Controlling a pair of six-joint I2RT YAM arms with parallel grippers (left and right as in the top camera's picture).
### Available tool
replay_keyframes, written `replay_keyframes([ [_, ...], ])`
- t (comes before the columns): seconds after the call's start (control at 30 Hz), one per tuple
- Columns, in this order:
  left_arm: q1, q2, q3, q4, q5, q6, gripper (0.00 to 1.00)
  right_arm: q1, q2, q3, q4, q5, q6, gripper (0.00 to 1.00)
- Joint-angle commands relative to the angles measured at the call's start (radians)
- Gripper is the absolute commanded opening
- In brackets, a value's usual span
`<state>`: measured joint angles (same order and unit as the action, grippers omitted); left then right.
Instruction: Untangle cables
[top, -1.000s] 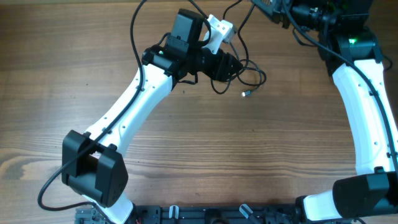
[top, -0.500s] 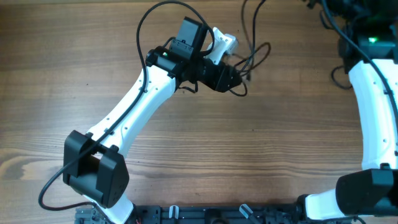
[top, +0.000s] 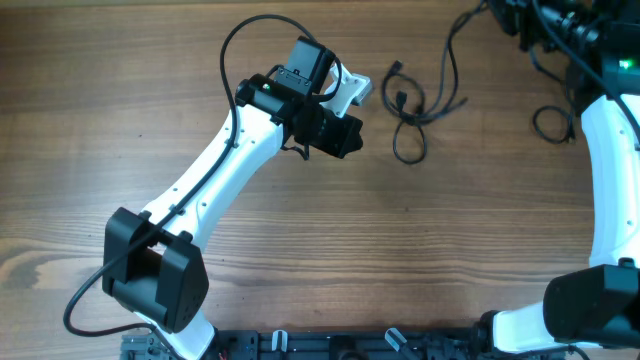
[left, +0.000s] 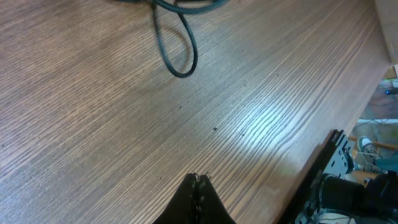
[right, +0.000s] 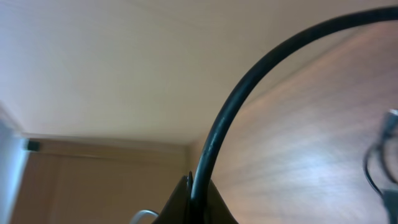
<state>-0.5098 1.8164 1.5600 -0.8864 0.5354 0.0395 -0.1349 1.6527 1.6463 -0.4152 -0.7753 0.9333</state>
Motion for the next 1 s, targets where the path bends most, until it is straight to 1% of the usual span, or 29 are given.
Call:
replay_keyframes([
  [0.0, -0.002, 0.013, -0.003, 0.025, -0.021, -0.060, 0.04, 0.031, 0.010, 0.014, -0.074, 0.029, -0.163, 0.04],
  [0.07, -0.002, 0.013, -0.003, 0.067, -0.068, -0.157, 0.04, 0.051, 0.010, 0.014, -0.111, 0.028, -0.175, 0.04],
  [0.13, 0.000, 0.013, -0.003, 0.083, -0.185, -0.252, 0.04, 0.077, 0.010, 0.014, -0.126, 0.026, -0.183, 0.04],
  [0.2, 0.020, 0.013, -0.003, 0.068, -0.345, -0.372, 0.04, 0.119, 0.010, 0.014, -0.129, -0.002, -0.230, 0.04],
  [0.23, 0.043, 0.013, -0.003, 0.056, -0.394, -0.427, 0.04, 0.149, 0.010, 0.014, -0.139, -0.007, -0.254, 0.04],
  [0.27, 0.077, 0.013, -0.003, 0.047, -0.402, -0.457, 0.04, 0.178, 0.010, 0.014, -0.153, -0.006, -0.274, 0.04],
  [0.33, 0.157, 0.013, -0.003, 0.036, -0.398, -0.497, 0.04, 0.239, 0.010, 0.015, -0.161, -0.036, -0.305, 0.05],
  [0.37, 0.194, 0.013, -0.003, 0.034, -0.388, -0.497, 0.04, 0.259, 0.009, 0.021, -0.159, -0.064, -0.308, 0.05],
  [0.43, 0.273, 0.013, -0.003, 0.020, -0.387, -0.496, 0.04, 0.313, 0.005, 0.068, -0.154, -0.119, -0.360, 0.05],
  [0.47, 0.302, 0.013, -0.003, 0.012, -0.387, -0.495, 0.04, 0.336, 0.003, 0.104, -0.151, -0.146, -0.408, 0.05],
  [0.53, 0.342, 0.013, -0.003, 0.002, -0.388, -0.488, 0.04, 0.384, 0.003, 0.184, -0.155, -0.203, -0.566, 0.05],
  [0.57, 0.354, 0.013, -0.003, 0.000, -0.388, -0.488, 0.04, 0.408, 0.003, 0.218, -0.175, -0.194, -0.636, 0.05],
  [0.6, 0.367, 0.013, -0.003, -0.001, -0.388, -0.489, 0.04, 0.441, 0.001, 0.257, -0.218, -0.150, -0.737, 0.04],
  [0.63, 0.375, 0.013, -0.003, -0.001, -0.388, -0.488, 0.04, 0.474, 0.001, 0.288, -0.270, -0.068, -0.806, 0.04],
  [0.67, 0.382, 0.013, -0.003, -0.001, -0.388, -0.488, 0.04, 0.517, 0.001, 0.312, -0.328, 0.048, -0.883, 0.05],
  [0.7, 0.387, 0.013, -0.003, -0.001, -0.388, -0.478, 0.04, 0.550, 0.000, 0.320, -0.360, 0.144, -0.930, 0.05],
  [0.73, 0.390, 0.013, -0.003, -0.001, -0.388, -0.463, 0.04, 0.576, 0.000, 0.320, -0.379, 0.227, -0.946, 0.05],
  [0.8, 0.401, 0.013, -0.003, -0.002, -0.389, -0.430, 0.04, 0.647, -0.001, 0.320, -0.410, 0.549, -0.948, 0.05],
  [0.93, 0.430, 0.013, -0.003, -0.013, -0.388, -0.425, 0.04, 0.725, -0.022, 0.320, -0.372, 1.045, -0.915, 0.04],
  [0.97, 0.435, 0.013, -0.003, -0.014, -0.388, -0.425, 0.04, 0.732, -0.027, 0.320, -0.359, 1.125, -0.915, 0.04],
])
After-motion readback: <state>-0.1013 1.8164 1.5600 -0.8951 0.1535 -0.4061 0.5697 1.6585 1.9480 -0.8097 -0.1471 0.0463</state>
